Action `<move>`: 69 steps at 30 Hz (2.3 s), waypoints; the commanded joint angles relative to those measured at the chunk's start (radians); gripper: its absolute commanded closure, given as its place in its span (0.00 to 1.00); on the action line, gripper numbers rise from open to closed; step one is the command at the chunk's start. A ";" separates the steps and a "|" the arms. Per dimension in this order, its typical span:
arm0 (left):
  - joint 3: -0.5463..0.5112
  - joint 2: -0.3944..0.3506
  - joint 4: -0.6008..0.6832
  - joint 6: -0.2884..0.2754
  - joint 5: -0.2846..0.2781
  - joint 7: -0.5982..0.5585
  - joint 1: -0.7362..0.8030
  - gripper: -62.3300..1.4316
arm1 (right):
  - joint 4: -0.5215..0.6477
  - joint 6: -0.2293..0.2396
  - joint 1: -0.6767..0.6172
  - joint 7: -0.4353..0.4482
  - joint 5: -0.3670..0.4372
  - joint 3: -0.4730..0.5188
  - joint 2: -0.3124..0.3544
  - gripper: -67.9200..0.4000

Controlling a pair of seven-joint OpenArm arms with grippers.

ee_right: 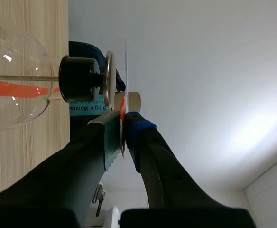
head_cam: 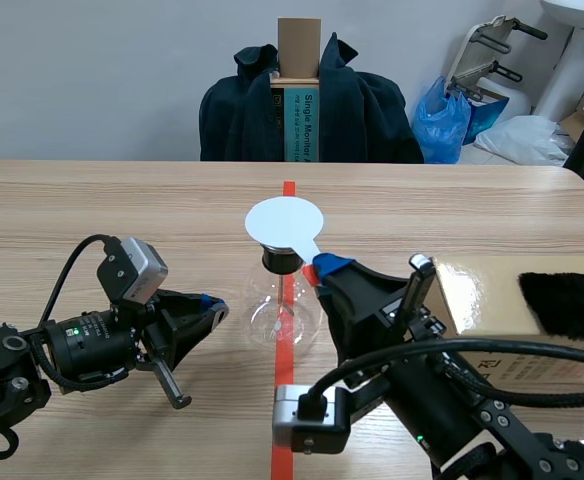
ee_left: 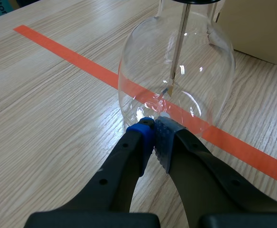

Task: Do the electroscope experiment.
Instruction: 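Hold the plate still at the electroscope, then move the plate toward and away from the electroscope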

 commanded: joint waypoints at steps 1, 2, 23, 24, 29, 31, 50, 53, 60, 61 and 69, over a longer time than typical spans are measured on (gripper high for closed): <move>-0.002 0.002 0.021 -0.005 -0.007 -0.016 -0.011 0.93 | 0.015 -0.014 0.014 -0.021 0.000 0.009 0.013 0.98; -0.002 0.002 0.021 -0.005 -0.007 -0.016 -0.011 0.93 | 0.015 -0.014 0.014 -0.035 0.000 0.009 0.013 0.98; -0.002 0.002 0.021 -0.005 -0.007 -0.016 -0.011 0.93 | 0.015 -0.014 0.014 -0.354 0.000 0.009 0.013 0.98; -0.002 0.002 0.021 -0.005 -0.007 -0.016 -0.011 0.93 | 0.015 -0.014 0.014 -0.353 0.000 0.009 0.013 0.98; -0.002 0.002 0.021 -0.005 -0.007 -0.016 -0.011 0.93 | 0.015 -0.014 0.014 -0.299 0.000 0.009 0.013 0.98; -0.002 0.002 0.021 -0.005 -0.007 -0.016 -0.011 0.93 | 0.015 -0.014 0.014 -0.265 0.000 0.009 0.013 0.98; -0.002 0.002 0.021 -0.005 -0.007 -0.016 -0.011 0.93 | 0.015 -0.014 0.014 -0.058 0.000 0.009 0.013 0.98; -0.002 0.002 0.021 -0.005 -0.007 -0.016 -0.011 0.93 | 0.015 -0.014 0.014 -0.056 0.000 0.009 0.013 0.98; -0.002 0.002 0.021 -0.005 -0.007 -0.016 -0.011 0.93 | 0.015 -0.014 0.014 -0.072 0.000 0.009 0.013 0.98; -0.002 0.002 0.021 -0.005 -0.007 -0.016 -0.011 0.93 | 0.015 -0.014 0.014 -0.081 0.000 0.009 0.013 0.98; -0.002 0.002 0.021 -0.005 -0.007 -0.016 -0.011 0.93 | 0.015 -0.014 0.014 -0.217 0.000 0.009 0.013 0.98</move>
